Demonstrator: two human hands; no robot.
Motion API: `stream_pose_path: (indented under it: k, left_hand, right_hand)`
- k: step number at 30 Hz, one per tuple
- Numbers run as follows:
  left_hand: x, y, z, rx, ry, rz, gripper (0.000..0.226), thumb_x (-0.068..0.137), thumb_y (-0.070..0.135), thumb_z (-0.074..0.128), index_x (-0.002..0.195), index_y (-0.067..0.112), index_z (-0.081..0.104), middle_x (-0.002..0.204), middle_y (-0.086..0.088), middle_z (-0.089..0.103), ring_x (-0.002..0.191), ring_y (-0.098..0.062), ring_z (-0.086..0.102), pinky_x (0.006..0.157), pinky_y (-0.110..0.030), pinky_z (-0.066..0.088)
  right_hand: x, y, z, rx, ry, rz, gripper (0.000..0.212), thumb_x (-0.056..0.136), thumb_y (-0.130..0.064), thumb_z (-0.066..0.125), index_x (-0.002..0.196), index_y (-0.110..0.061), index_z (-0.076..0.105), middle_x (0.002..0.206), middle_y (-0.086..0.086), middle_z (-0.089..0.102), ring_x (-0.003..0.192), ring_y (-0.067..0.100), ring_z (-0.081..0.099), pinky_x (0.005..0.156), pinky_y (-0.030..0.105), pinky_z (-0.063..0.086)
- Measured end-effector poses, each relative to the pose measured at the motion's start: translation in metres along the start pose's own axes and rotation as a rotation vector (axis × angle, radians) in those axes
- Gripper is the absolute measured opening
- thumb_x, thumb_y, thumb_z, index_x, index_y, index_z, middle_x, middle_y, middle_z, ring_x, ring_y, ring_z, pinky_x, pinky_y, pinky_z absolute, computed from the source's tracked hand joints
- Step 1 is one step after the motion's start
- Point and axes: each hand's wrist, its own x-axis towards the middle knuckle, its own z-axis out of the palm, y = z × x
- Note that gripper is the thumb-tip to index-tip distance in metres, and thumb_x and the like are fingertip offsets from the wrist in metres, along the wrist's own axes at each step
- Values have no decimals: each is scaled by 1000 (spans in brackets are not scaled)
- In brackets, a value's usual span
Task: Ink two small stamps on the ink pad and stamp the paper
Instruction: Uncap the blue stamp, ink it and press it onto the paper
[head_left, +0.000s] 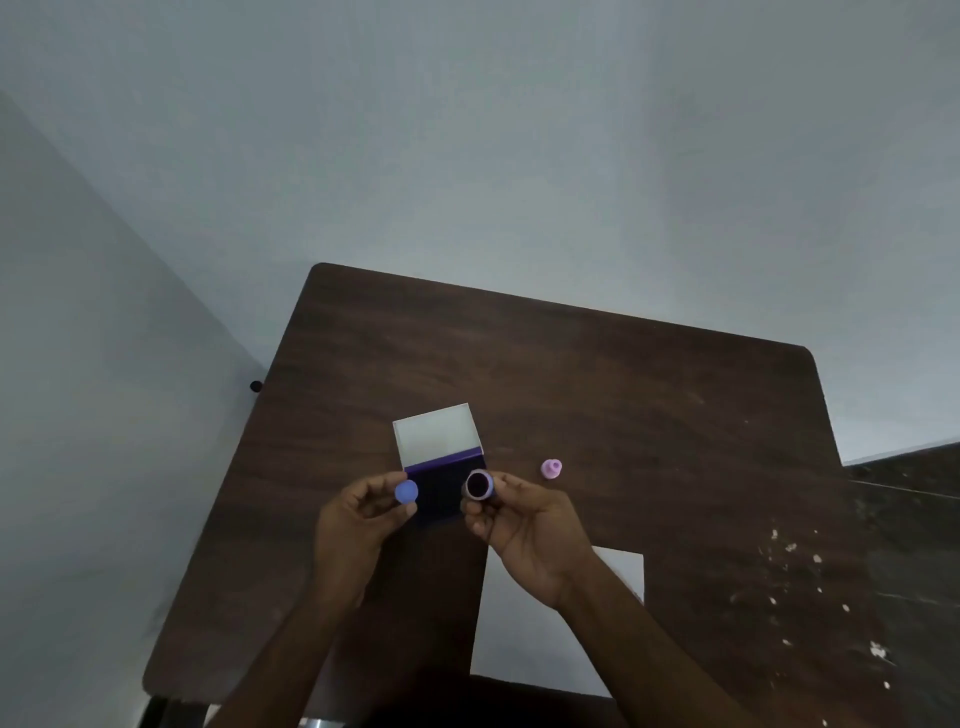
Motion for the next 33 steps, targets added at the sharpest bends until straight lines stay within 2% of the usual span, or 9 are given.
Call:
stream_pose_path:
  k: [4,10,12,13,16,22,27,30,33]
  left_hand:
    - [4,-6,-9,20,42,6,34,75,4,75,106,17,68,97,6,73,88,-2,69,68,-10,54]
    - [11,-9,9,129,74,40,34,76,5,75,106,18,68,97,9,71,85,0,67,72,-8,50]
    - [18,-31,-15,205,152,12,33,76,11,75,107,21,68,97,11,69,87,2,63,79,-14,50]
    - [20,-38,-14,260,139,34,33,75,15,76,106,23,68,98,12,69,88,2,62,84,-20,51]
    - [28,-57,-15,416,148,112,33,71,26,79,102,28,70,100,14,70,96,-4,62,93,-35,51]
    - [29,-55,-9,727,232,119,36,67,28,82,100,34,70,111,4,60,106,-22,46,83,-29,32]
    - [36,-61,-11,686,138,133,42,68,36,79,107,40,65,110,10,64,105,-12,52,87,-26,32]
    - [23,-33,-7,423,105,229,27,77,28,75,100,39,66,98,16,66,93,-3,60,86,-30,49]
    - [2,3,-3,234,52,330,15,79,39,64,90,48,61,89,24,65,89,1,63,83,-17,51]
  right_hand:
    - [3,7,10,77,-46,62,25,86,-8,53,106,2,65,93,19,61,77,23,58,74,34,47]
    - [4,2,12,197,-20,83,28,89,-8,47,112,3,58,97,21,60,74,24,57,65,33,55]
    - [18,19,31,156,-15,171,29,90,-9,46,114,3,57,97,21,60,73,23,57,63,33,54]
    - [18,19,30,161,-9,181,29,90,-9,46,115,3,56,97,21,60,73,23,57,62,33,54]
    - [18,22,30,176,-14,184,30,91,-10,47,117,1,56,97,20,61,74,23,58,63,32,54]
    - [18,23,30,199,-44,177,24,93,-13,48,112,-1,57,92,17,59,74,20,53,64,29,49]
    - [18,24,29,214,-77,162,19,94,-15,46,105,-3,55,86,14,56,72,19,49,62,28,43]
    - [19,26,29,228,-81,161,18,96,-16,43,103,-5,54,85,13,55,71,19,49,60,28,45]
    - [21,27,27,230,-78,157,21,96,-17,41,106,-3,55,85,14,55,70,19,50,59,29,46]
